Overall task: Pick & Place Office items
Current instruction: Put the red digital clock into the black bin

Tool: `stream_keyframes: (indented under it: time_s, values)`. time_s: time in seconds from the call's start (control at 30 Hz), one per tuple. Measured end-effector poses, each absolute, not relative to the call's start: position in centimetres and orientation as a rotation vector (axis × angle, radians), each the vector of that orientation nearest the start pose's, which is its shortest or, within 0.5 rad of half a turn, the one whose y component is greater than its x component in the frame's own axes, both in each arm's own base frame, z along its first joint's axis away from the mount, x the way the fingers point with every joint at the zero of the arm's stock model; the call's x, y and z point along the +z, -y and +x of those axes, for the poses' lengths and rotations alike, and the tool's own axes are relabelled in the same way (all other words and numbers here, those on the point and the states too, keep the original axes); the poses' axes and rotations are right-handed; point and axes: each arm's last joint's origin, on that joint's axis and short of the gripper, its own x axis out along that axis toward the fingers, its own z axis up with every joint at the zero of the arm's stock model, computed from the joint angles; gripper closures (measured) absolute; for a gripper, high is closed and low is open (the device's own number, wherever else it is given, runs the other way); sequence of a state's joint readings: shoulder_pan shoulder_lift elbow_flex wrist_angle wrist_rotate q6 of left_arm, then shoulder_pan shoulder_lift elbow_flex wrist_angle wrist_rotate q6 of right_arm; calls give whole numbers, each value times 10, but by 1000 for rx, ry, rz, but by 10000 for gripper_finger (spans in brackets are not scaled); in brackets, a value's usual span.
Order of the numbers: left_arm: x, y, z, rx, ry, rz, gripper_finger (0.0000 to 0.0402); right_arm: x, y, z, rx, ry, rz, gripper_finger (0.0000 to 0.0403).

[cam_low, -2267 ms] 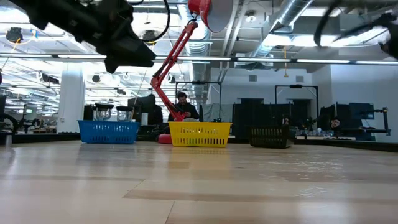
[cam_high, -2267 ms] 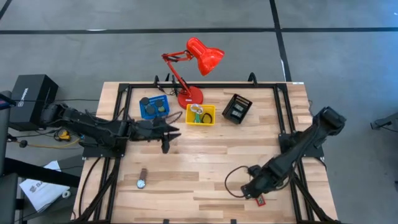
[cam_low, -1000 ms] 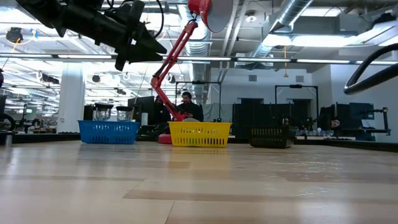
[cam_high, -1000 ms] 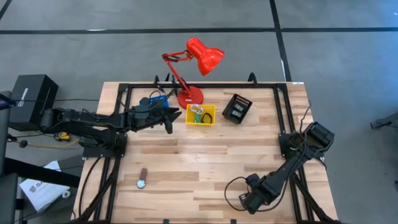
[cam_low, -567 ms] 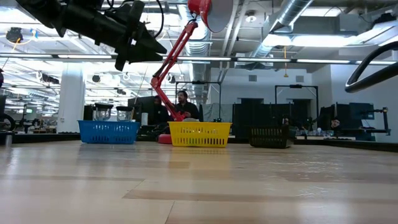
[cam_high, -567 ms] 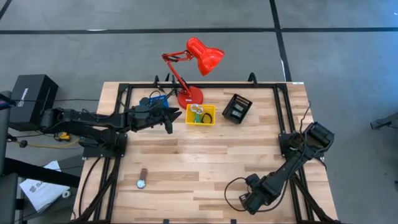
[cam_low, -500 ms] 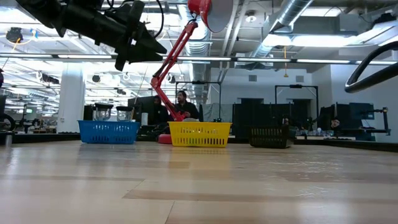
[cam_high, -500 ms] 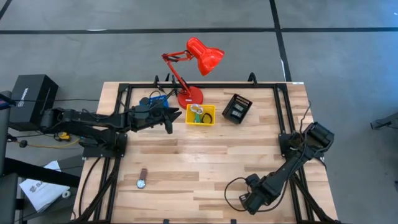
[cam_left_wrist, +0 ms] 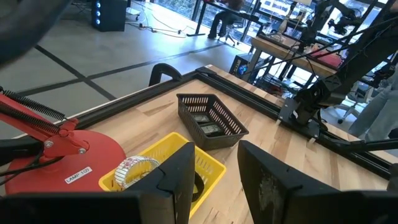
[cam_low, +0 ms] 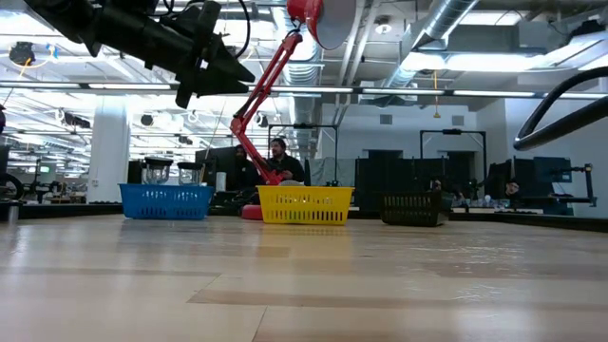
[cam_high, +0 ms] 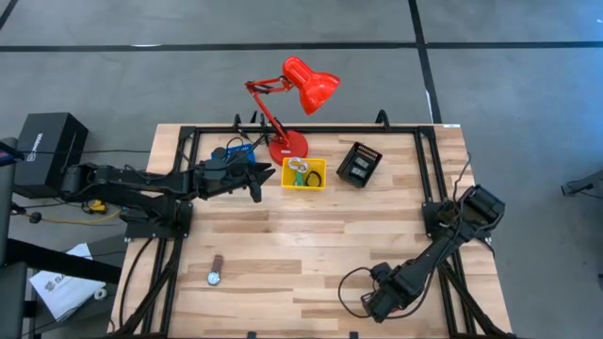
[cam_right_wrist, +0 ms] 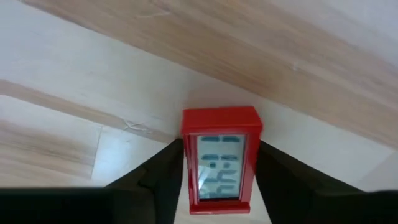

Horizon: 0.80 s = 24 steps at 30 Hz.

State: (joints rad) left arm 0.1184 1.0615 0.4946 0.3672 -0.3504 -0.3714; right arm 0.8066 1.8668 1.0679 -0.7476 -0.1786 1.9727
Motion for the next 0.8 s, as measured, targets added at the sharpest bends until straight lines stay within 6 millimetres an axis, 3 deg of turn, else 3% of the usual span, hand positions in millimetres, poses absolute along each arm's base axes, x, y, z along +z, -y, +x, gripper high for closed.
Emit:
stream_keyframes:
  time_s: [0.23, 0.5, 0.6, 0.8]
  values:
    - [234, -36, 220, 499, -111, -340, 284, 130, -224, 220, -825, -1504, 913, 257]
    - [234, -36, 220, 499, -111, -340, 284, 160, -196, 255, -780, -1426, 641, 239]
    - [234, -36, 220, 499, -111, -340, 284, 177, -173, 269, -750, -1451, 438, 244]
    - [234, -36, 220, 498, -110, -340, 284, 212, -101, 296, -821, -1487, 41, 250]
